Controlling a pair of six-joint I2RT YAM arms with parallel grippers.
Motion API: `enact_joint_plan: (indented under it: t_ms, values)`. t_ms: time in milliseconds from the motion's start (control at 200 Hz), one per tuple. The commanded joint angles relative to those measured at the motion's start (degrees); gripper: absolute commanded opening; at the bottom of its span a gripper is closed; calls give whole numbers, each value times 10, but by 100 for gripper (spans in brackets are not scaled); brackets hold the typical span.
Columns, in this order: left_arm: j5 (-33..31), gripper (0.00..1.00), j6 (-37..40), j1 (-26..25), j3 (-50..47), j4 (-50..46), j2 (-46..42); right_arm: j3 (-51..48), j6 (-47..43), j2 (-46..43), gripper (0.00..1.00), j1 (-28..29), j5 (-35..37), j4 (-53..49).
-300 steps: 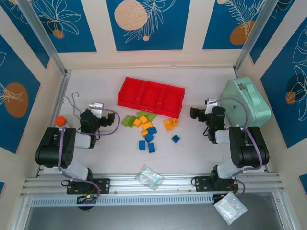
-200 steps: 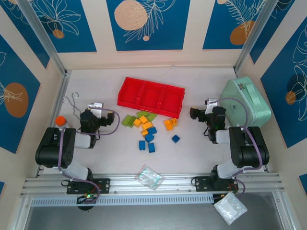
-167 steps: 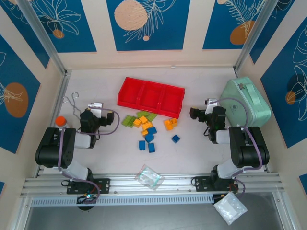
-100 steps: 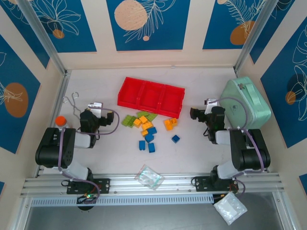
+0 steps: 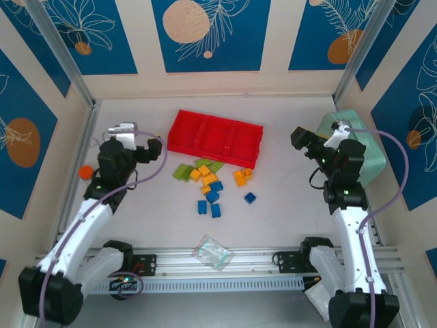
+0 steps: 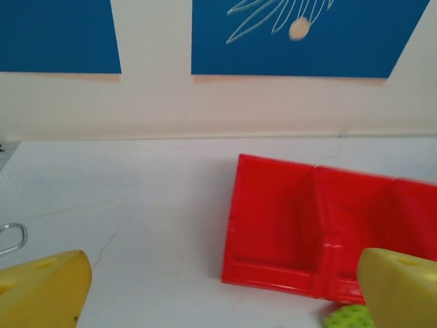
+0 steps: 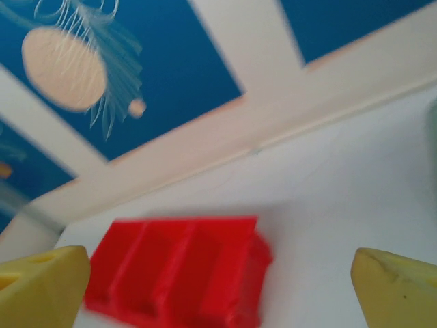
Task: Sort the legos into containers by color
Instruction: Pick up the lego from the center of the table.
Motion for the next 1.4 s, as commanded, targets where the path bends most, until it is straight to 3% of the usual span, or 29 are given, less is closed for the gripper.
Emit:
enact_joint_plan:
  t_ms: [0,135,305,530,850,1186,1391]
  values:
    - [56,99,-81,-2,65,-273,-52,43,15,32,95,42,-93,-218]
    - [116,99,-103,-3,89,-396,-120,71,-5,79,93,157,-46,-317]
    - [190,99,-88,-3,89,-482,-162,81,2,182,92,315,55,-392]
    - [240,99,-76,-3,44,-490,-186,61,116,307,86,414,143,-386]
    - [230,99,-80,-3,11,-452,-225,122,59,425,80,427,166,-375]
    - [220,99,-82,-3,0,-441,-249,132,7,491,79,416,154,-354]
    - [217,99,-82,-2,-1,-440,-252,132,1,511,69,417,152,-341]
